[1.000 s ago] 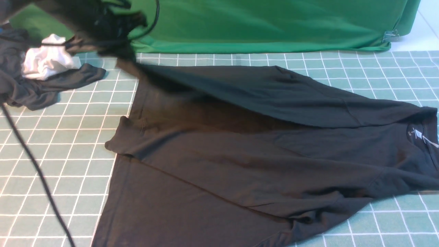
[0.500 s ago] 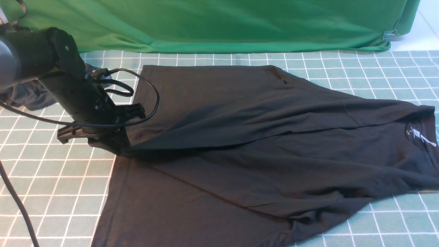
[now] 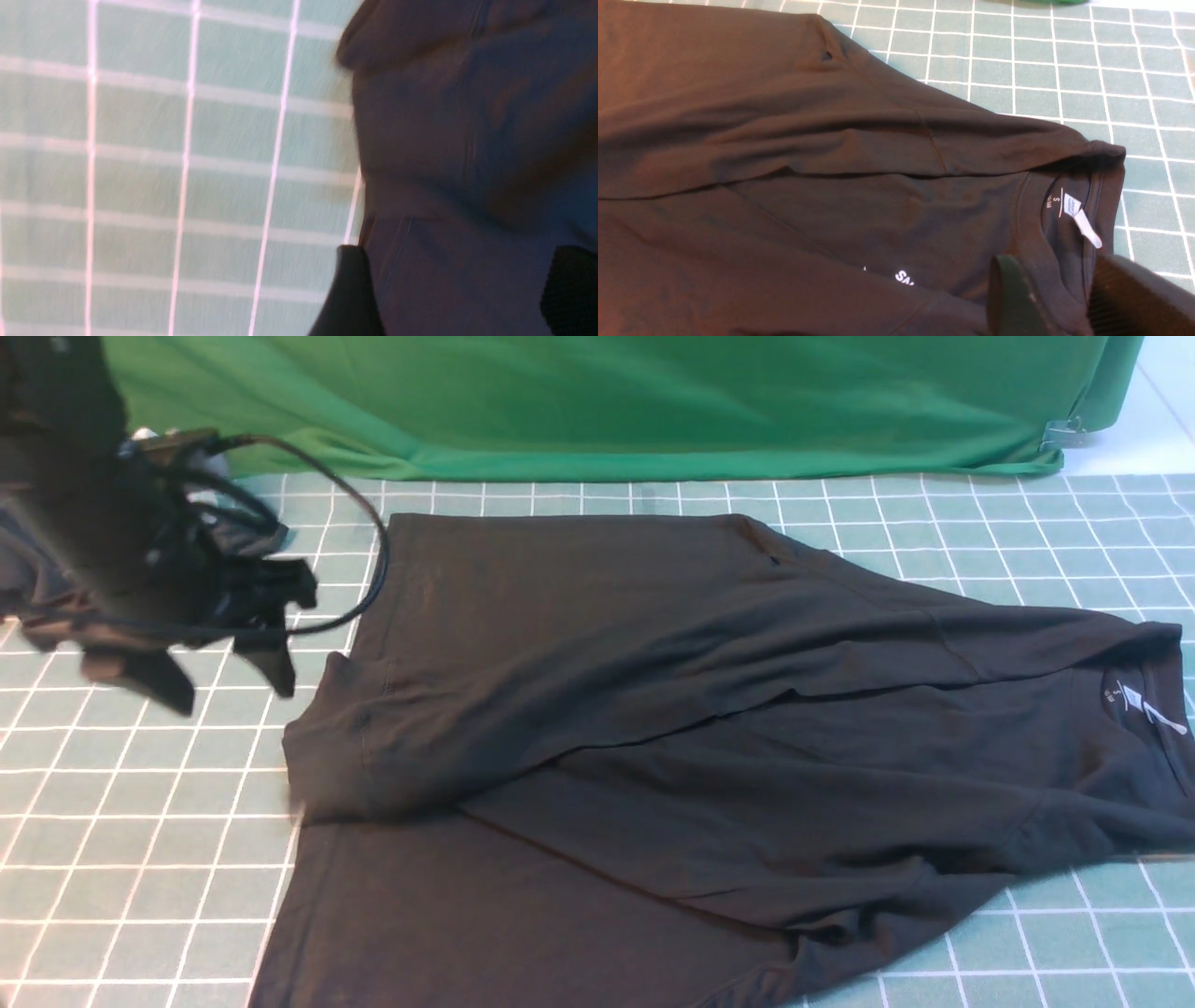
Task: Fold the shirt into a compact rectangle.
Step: 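Fold the left side of the dark shirt inward over its body with the left gripper, then grasp the near edge of the shirt at its hem and shoulder corners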
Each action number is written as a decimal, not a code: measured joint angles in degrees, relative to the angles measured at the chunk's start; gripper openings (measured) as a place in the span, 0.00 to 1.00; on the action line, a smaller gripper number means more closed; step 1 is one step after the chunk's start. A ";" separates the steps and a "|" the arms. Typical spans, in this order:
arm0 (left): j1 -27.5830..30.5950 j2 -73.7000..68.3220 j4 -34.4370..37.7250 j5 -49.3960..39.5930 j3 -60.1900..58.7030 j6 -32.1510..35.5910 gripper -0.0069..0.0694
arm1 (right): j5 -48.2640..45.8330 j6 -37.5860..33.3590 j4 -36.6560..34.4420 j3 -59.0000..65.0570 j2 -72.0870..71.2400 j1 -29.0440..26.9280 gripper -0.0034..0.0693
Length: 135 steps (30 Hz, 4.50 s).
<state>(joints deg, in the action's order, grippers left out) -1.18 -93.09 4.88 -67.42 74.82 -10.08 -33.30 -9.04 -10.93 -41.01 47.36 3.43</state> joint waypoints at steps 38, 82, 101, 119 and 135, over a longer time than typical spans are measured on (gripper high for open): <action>-7.35 6.29 6.72 21.90 -38.45 2.39 0.15 | -2.38 0.77 0.00 0.00 0.00 0.00 0.38; -7.35 15.25 -0.88 13.52 -34.89 1.32 0.11 | -0.93 -2.03 34.63 -3.78 49.12 43.45 0.25; -7.35 27.61 -1.88 1.60 -34.68 1.32 0.11 | -23.69 -0.95 20.04 -5.78 42.00 52.94 0.12; -7.35 24.20 4.97 12.00 -45.29 0.16 0.37 | -23.41 3.05 18.73 -5.78 38.31 56.06 0.12; -7.35 13.11 11.22 17.15 -45.29 1.81 0.63 | -21.93 3.05 18.73 -5.78 38.31 56.06 0.12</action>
<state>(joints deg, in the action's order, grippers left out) -8.53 -79.98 16.09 -50.27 29.53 -8.27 -55.23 -5.99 7.79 -46.79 85.67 59.48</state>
